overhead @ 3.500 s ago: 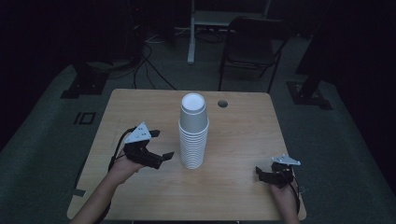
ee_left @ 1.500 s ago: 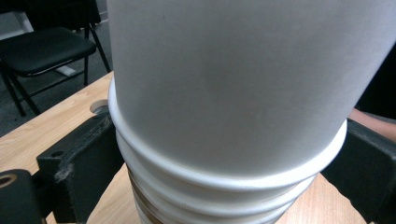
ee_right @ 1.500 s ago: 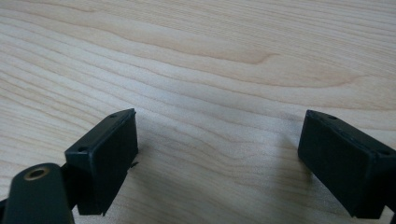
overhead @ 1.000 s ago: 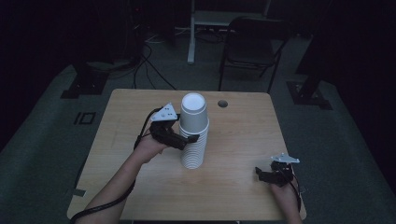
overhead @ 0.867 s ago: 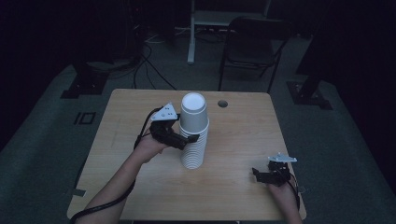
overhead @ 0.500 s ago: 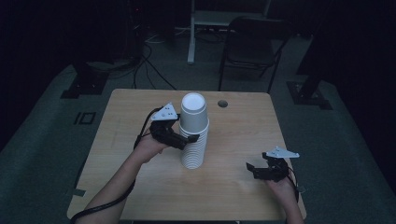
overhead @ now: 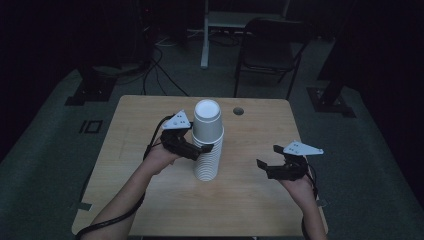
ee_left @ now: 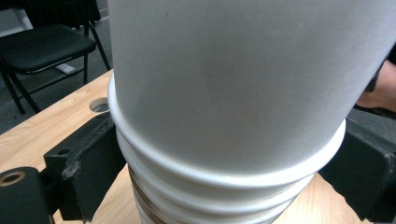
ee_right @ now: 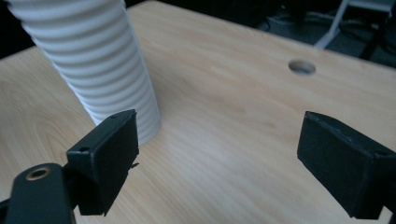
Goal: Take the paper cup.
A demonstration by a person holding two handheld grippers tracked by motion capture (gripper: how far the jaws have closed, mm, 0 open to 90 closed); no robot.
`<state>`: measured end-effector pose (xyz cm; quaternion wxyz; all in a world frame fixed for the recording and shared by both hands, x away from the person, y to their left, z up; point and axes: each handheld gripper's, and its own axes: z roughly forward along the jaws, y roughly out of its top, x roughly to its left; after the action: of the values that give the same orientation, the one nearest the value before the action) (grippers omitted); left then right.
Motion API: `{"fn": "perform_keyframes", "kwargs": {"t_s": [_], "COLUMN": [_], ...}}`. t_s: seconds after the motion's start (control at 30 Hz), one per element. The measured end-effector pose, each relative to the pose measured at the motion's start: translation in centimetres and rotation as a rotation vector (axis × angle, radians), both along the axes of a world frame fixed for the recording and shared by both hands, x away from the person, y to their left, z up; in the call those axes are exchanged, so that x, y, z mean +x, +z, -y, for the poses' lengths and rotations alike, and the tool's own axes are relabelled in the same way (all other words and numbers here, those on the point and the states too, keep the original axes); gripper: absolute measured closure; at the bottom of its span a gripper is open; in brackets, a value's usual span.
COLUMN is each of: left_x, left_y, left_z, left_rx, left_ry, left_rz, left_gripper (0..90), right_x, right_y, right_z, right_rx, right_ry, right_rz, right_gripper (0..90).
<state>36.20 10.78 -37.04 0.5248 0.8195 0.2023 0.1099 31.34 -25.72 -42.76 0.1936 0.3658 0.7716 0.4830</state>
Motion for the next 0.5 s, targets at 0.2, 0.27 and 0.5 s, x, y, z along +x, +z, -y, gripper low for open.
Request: {"fn": "perform_keyframes", "kwargs": {"t_s": [0.2,0.27,0.5], "left_x": [0.0,0.0,0.0], "left_y": [0.0,0.0,-0.1], "left_z": [0.0,0.0,0.0], "left_rx": [0.0,0.0,-0.004], "left_ry": [0.0,-0.001,-0.002], "left_rz": [-0.001,-0.001,0.001], "left_gripper": [6.6,6.6,6.7], "right_x": [0.3,0.3,1.0], "right_y": [2.4,3.2,6.1], "right_z": [-1.1,-1.5,-3.3], "right_rx": [0.026,0.033,0.051], "right_ry": [0.043,0.056,0.113], "right_rz": [0.047,0.065,0.115], "right_gripper": [11.9,12.0,12.0]}}
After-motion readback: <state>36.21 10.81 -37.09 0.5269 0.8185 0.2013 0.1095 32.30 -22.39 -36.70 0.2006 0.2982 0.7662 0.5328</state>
